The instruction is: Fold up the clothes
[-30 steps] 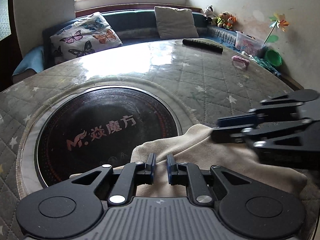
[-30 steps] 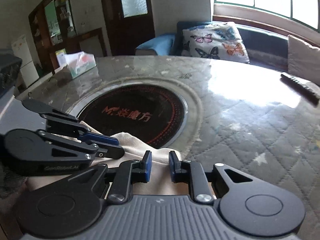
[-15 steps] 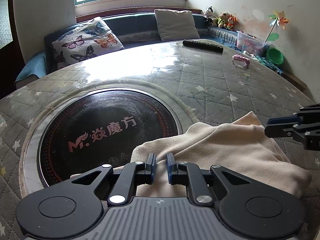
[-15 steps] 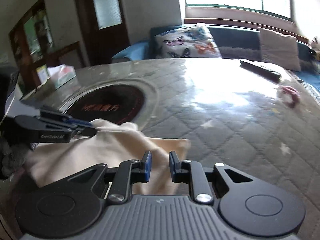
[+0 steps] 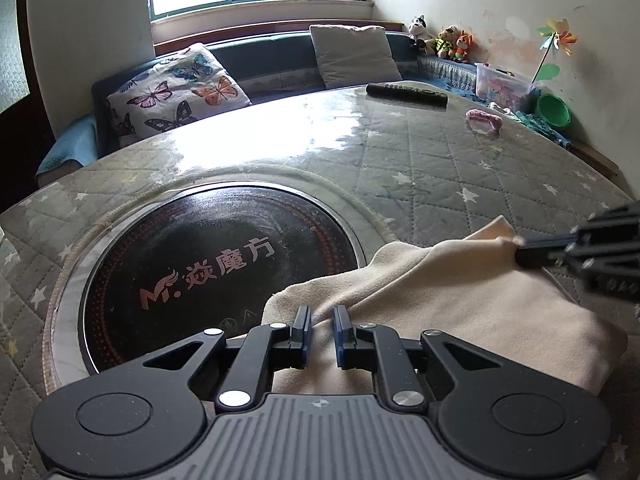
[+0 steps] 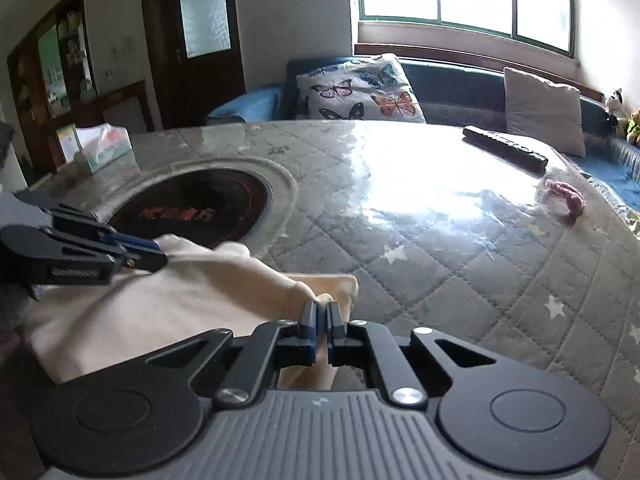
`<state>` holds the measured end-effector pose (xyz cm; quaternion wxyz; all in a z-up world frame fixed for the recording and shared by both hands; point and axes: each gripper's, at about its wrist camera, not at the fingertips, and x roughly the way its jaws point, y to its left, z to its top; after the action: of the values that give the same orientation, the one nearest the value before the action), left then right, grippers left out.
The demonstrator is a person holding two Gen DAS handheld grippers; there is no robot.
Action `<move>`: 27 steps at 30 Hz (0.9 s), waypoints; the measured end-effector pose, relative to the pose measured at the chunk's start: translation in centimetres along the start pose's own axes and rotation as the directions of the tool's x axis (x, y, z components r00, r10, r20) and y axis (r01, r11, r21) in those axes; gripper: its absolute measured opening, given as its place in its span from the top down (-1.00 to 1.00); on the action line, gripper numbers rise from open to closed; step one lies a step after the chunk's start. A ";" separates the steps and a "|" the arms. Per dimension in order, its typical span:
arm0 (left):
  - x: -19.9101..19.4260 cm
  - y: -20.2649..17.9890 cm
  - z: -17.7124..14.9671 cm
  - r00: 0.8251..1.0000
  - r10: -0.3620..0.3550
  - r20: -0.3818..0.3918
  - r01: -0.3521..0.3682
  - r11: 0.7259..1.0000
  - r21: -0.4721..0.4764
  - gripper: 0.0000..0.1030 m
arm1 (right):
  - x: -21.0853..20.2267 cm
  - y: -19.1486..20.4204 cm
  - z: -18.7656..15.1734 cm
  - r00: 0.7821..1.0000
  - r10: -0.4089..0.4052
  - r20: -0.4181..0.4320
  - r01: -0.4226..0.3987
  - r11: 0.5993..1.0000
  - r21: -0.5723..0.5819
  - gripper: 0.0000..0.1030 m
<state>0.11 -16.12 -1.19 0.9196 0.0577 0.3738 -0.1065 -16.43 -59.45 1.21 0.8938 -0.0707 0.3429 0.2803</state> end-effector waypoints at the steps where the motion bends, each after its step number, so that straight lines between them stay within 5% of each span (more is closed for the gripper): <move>1: 0.0 0.0 -0.1 1.000 0.002 0.003 -0.002 1.000 0.001 0.74 | 0.2 -0.1 -0.2 1.000 0.001 -0.001 -0.001 1.000 -0.001 0.92; 9: -0.1 -0.3 -0.2 1.000 0.015 0.012 -0.015 1.000 0.005 0.74 | -2.0 0.0 -0.2 0.999 0.004 0.036 -0.003 1.000 -0.024 0.80; 18: -0.1 -0.3 -0.3 1.000 0.021 0.019 -0.021 1.000 0.010 0.73 | -5.1 4.9 -1.7 0.984 0.171 0.053 -0.159 0.971 -0.181 0.80; 27: -1.8 0.0 -1.0 0.997 0.011 0.074 -0.012 1.000 0.015 0.64 | -3.7 2.8 -4.4 0.984 0.177 0.025 -0.176 0.983 -0.045 0.81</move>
<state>-1.87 -15.65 -0.66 0.9329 0.0627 0.3385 -0.1060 -22.80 -60.19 0.49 0.8685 -0.0549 0.3288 0.3668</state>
